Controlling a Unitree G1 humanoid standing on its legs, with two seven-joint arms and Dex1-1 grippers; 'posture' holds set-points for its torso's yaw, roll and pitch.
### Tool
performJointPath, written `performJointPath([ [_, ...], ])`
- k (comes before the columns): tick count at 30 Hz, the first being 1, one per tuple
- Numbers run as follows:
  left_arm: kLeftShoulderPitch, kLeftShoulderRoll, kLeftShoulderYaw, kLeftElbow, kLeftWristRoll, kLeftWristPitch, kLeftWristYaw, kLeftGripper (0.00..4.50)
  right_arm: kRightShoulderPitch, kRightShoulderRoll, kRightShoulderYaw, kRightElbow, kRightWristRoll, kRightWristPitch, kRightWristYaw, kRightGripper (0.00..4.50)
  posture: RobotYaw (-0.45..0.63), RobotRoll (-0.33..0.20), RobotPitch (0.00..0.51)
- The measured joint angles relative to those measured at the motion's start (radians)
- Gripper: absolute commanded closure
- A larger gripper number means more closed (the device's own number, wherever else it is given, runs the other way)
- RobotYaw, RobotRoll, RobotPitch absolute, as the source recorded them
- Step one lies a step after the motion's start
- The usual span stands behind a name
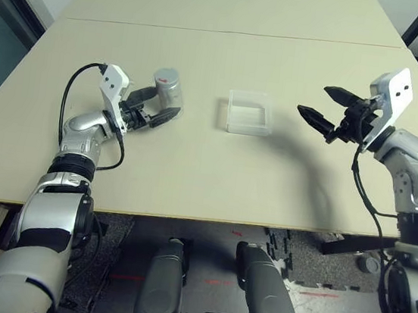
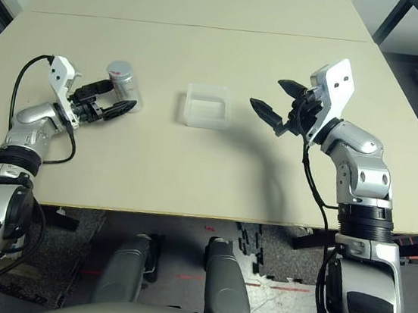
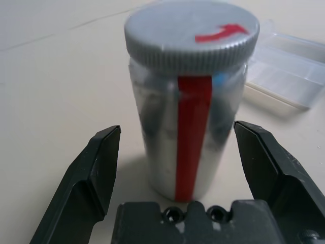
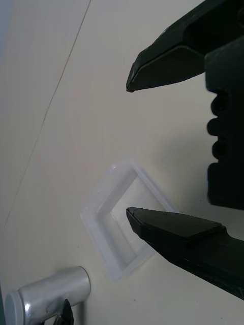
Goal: Pour the medicine from the bottle into the box.
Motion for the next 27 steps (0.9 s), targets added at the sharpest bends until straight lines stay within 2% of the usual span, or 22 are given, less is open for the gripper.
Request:
performJointPath([
  [2, -0.02, -0.014, 0.001, 0.028, 0.001, -0.01, 0.011, 0.04, 0.005, 0.001, 0.001, -0.001, 0.004, 0.003, -0.002, 0.0, -0.24, 0.0, 0.214],
  [4, -0.04, -0.031, 0.0, 0.052, 0.003, -0.021, 0.01, 0.39, 0.01, 0.002, 0.003, -0.004, 0.005, 0.007, -0.002, 0.0, -0.24, 0.0, 0.211],
  [5, -0.049, -0.037, -0.001, 0.064, 0.006, -0.02, 0.001, 0.63, 0.012, 0.002, 0.004, -0.006, 0.005, 0.01, -0.002, 0.0, -0.25, 0.0, 0.208],
  [8, -0.071, -0.051, -0.002, 0.076, 0.008, -0.017, -0.016, 1.73, 0.013, 0.002, 0.004, -0.013, 0.006, 0.014, -0.003, 0.0, -0.25, 0.0, 0.205],
  [9, -0.078, -0.052, -0.002, 0.086, 0.009, -0.014, -0.018, 1.93, 0.013, 0.002, 0.004, -0.016, 0.006, 0.015, -0.005, 0.0, -0.25, 0.0, 0.201],
  [18, -0.084, -0.017, 0.003, 0.081, 0.006, 0.012, -0.11, 1.93, 0.007, 0.001, 0.005, -0.027, 0.023, 0.049, 0.005, 0.0, -0.2, 0.0, 0.184],
  [27, -0.059, -0.005, -0.011, -0.129, -0.024, 0.139, -0.299, 1.93, -0.136, 0.011, 0.127, -0.04, 0.056, 0.199, 0.109, 0.0, -0.13, 0.0, 0.16],
])
